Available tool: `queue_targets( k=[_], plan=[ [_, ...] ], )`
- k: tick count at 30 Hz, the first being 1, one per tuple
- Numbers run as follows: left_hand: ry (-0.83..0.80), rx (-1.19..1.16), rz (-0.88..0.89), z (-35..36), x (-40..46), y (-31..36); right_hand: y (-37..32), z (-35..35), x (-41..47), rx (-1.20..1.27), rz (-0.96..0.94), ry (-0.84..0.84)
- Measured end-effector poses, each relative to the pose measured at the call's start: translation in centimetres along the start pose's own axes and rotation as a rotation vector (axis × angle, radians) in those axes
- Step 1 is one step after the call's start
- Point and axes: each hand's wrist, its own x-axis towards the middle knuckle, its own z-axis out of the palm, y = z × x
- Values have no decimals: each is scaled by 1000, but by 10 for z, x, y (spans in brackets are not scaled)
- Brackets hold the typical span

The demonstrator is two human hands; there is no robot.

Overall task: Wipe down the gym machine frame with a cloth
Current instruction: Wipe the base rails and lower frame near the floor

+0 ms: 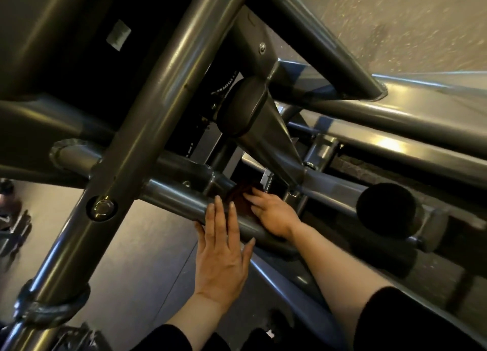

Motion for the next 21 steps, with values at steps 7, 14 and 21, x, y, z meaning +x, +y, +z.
queue_targets(
  k=[7, 14, 21],
  plan=[
    [-158, 24, 232, -6, 3, 28, 21, 33, -90, -450, 289, 444],
    [-496, 170, 539, 0, -24, 67, 47, 63, -182, -478, 612, 641],
    [-571, -139, 514, 0, -47, 71, 66, 85, -248, -350, 1015, 895]
  ],
)
